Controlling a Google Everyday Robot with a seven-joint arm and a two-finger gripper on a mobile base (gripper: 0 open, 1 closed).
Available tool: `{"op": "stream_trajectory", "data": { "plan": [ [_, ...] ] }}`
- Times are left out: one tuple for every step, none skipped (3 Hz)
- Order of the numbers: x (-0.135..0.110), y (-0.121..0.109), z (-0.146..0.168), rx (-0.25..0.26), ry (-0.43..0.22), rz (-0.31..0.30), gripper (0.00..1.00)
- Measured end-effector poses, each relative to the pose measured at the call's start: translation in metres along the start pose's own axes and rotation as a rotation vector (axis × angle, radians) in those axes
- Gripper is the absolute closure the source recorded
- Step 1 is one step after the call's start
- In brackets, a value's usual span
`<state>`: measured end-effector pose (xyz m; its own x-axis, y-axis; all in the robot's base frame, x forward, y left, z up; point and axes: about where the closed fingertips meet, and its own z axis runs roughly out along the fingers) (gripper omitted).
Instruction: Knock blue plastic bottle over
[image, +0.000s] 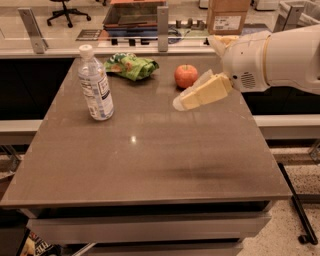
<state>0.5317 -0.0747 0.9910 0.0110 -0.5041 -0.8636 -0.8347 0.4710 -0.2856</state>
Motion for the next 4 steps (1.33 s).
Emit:
{"op": "stream_trajectory", "data": {
  "plan": [
    [-0.004, 0.011, 0.036, -0.041, -0.007, 0.030, 0.00],
    [-0.006, 0.024, 0.071, -0.059, -0.013, 0.046, 0.00],
    [-0.007, 0.031, 0.105, -0.047, -0.054, 0.064, 0.00],
    [-0.021, 0.028, 0.138, -0.048, -0.128, 0.061, 0.00]
  ]
}}
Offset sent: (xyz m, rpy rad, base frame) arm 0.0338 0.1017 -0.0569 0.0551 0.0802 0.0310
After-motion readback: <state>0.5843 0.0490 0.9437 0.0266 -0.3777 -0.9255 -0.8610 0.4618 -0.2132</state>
